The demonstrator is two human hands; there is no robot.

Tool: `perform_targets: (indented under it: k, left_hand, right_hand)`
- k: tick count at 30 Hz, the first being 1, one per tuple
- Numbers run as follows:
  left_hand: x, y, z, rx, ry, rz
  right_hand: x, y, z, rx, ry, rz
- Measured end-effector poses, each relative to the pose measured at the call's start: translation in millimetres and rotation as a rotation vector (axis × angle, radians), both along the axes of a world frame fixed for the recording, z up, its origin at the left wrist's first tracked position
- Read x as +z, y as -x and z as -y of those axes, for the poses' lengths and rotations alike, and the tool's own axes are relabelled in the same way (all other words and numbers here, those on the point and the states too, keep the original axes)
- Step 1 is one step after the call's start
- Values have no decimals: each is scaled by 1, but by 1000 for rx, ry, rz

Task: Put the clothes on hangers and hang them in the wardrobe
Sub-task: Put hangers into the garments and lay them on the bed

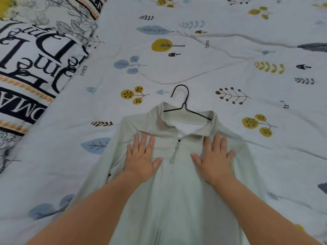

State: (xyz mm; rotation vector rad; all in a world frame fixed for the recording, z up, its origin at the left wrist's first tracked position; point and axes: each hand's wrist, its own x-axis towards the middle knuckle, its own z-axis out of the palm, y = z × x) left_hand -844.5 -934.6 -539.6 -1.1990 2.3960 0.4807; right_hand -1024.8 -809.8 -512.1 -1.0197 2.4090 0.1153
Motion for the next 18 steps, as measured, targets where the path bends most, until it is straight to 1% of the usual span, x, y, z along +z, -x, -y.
perform_targets:
  k: [5, 7, 9, 11, 14, 18]
  left_hand:
    - [35, 8, 10, -36, -122, 94]
    - [57, 6, 13, -45, -179, 81]
    - [82, 0, 13, 6, -236, 55]
    - [110, -10, 9, 80, -292, 24]
    - [155, -27, -1, 160, -359, -54]
    - [215, -65, -20, 103, -325, -73]
  right_hand:
    - [32, 16, 10, 98, -160, 42]
    - [57, 20, 13, 127, -180, 53]
    - [86, 16, 16, 151, -199, 71]
    - [115, 8, 13, 200, -179, 120]
    - [156, -11, 0, 202, -65, 198]
    - [206, -39, -25, 201, -3, 166]
